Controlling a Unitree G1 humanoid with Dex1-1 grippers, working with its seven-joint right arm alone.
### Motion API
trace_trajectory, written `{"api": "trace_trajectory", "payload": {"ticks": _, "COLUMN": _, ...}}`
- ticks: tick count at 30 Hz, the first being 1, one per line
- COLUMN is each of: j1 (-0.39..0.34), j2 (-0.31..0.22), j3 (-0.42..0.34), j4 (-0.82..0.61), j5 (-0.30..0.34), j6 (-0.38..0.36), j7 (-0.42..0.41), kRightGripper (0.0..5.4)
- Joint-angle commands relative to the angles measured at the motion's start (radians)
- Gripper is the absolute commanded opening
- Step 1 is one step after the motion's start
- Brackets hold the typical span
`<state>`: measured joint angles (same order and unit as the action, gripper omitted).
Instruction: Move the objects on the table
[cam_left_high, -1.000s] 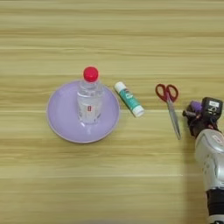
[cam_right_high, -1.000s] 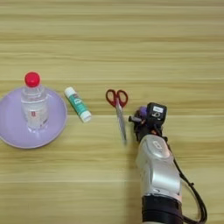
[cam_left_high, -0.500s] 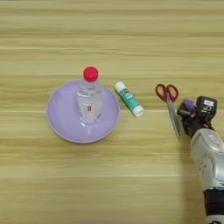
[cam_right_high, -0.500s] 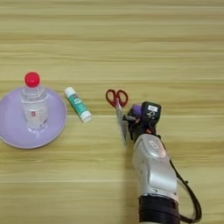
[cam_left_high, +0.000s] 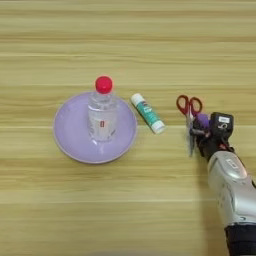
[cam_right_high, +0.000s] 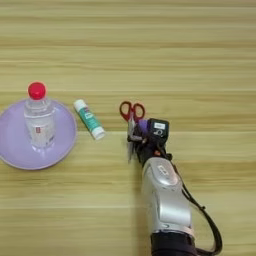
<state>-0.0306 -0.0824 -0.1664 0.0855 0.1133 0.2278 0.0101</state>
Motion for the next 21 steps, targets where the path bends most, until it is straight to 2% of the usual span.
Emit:
{"api": "trace_trajectory", "payload": {"ticks": 1, "j1": -0.040, "j2": -0.014, "j3": 0.017, "j4": -0.057, "j5": -0.027, "j6": -0.073, "j7": 0.003, "kRightGripper": 1.42}}
{"api": "trace_trajectory", "payload": {"ticks": 10, "j1": -0.035, "j2": -0.011, "j3": 0.035, "j4": -0.078, "j5": -0.067, "j6": -0.133, "j7": -0.008, "kRightGripper": 1.42}}
{"api": "trace_trajectory", "payload": {"ticks": 21, "j1": -0.026, "j2": 0.018, "j3": 0.099, "j4": -0.123, "j5": -0.055, "j6": -0.153, "j7": 0.046, "kRightGripper": 1.42}}
